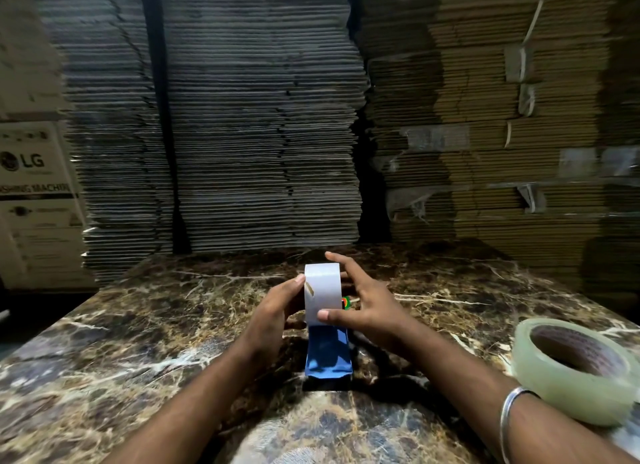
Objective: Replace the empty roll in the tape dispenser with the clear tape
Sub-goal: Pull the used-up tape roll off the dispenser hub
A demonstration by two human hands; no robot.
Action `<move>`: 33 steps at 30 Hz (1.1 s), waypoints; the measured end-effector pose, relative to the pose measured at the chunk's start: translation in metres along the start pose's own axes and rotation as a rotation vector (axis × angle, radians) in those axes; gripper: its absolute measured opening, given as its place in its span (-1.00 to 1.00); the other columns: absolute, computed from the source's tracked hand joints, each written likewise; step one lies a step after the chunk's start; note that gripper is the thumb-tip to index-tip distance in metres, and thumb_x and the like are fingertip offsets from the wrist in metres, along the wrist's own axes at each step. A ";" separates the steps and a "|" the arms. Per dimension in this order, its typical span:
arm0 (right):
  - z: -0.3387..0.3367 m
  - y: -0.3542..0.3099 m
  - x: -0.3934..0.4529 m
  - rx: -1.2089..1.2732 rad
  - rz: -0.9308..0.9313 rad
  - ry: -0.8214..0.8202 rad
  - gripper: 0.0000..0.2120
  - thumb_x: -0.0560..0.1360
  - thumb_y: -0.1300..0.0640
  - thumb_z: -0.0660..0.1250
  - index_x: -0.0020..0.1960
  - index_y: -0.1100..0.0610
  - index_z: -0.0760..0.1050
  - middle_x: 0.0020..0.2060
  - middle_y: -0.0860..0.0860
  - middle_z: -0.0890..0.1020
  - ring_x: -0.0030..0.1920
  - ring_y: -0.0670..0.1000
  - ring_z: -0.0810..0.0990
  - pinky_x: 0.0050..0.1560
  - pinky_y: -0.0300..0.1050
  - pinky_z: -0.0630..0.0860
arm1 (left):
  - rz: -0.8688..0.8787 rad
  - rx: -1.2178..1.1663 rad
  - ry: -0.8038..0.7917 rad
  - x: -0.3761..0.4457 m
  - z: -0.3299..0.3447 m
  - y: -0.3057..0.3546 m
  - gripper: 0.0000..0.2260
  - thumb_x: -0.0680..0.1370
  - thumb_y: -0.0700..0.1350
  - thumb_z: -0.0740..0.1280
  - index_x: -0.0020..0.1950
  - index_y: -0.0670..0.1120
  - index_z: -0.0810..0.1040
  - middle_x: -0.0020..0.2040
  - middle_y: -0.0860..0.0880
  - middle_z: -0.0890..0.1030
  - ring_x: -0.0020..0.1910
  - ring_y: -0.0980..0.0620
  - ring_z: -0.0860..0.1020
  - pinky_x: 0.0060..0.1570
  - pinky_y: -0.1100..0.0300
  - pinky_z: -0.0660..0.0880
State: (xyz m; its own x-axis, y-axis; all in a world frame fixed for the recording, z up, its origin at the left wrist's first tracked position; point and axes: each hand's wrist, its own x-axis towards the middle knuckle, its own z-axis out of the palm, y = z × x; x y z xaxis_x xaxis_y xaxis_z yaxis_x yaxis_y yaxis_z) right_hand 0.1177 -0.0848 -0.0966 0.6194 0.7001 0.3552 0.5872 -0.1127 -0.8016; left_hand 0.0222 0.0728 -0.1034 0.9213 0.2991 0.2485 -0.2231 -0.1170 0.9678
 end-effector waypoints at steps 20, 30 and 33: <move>-0.031 0.009 0.005 0.111 0.067 0.204 -0.43 0.08 -0.17 0.30 0.04 0.04 0.45 -0.10 -0.01 0.57 -0.07 -0.07 0.54 -0.13 -0.11 0.44 | 0.000 0.024 -0.061 0.001 0.002 0.004 -0.69 0.44 0.00 0.29 0.13 -0.02 0.64 -0.01 0.04 0.71 0.00 0.03 0.63 -0.19 0.20 0.51; -0.035 0.015 0.004 -0.716 0.385 0.441 -0.30 0.34 -0.27 0.39 0.34 -0.02 0.22 0.23 0.09 0.43 0.22 0.16 0.45 0.04 0.00 0.45 | -0.011 0.017 -0.035 0.005 -0.002 -0.002 -0.65 0.45 0.03 0.30 0.17 -0.07 0.62 0.08 -0.07 0.67 0.12 -0.09 0.61 -0.10 0.10 0.49; -0.034 0.021 0.006 -0.798 0.414 0.409 -0.40 0.37 -0.30 0.37 0.26 -0.02 0.30 0.21 0.08 0.48 0.20 0.15 0.47 0.01 0.00 0.47 | -0.023 0.027 -0.014 0.006 -0.003 -0.004 -0.58 0.43 0.07 0.32 0.23 -0.09 0.58 0.19 -0.15 0.62 0.16 -0.12 0.59 -0.09 0.07 0.49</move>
State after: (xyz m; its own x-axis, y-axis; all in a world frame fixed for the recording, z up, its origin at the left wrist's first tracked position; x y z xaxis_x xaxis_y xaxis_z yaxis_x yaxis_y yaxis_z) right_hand 0.1514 -0.1073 -0.0950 0.8993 0.2175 0.3794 0.3697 -0.8416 -0.3938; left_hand 0.0275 0.0778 -0.1062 0.9306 0.2886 0.2252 -0.1931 -0.1357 0.9718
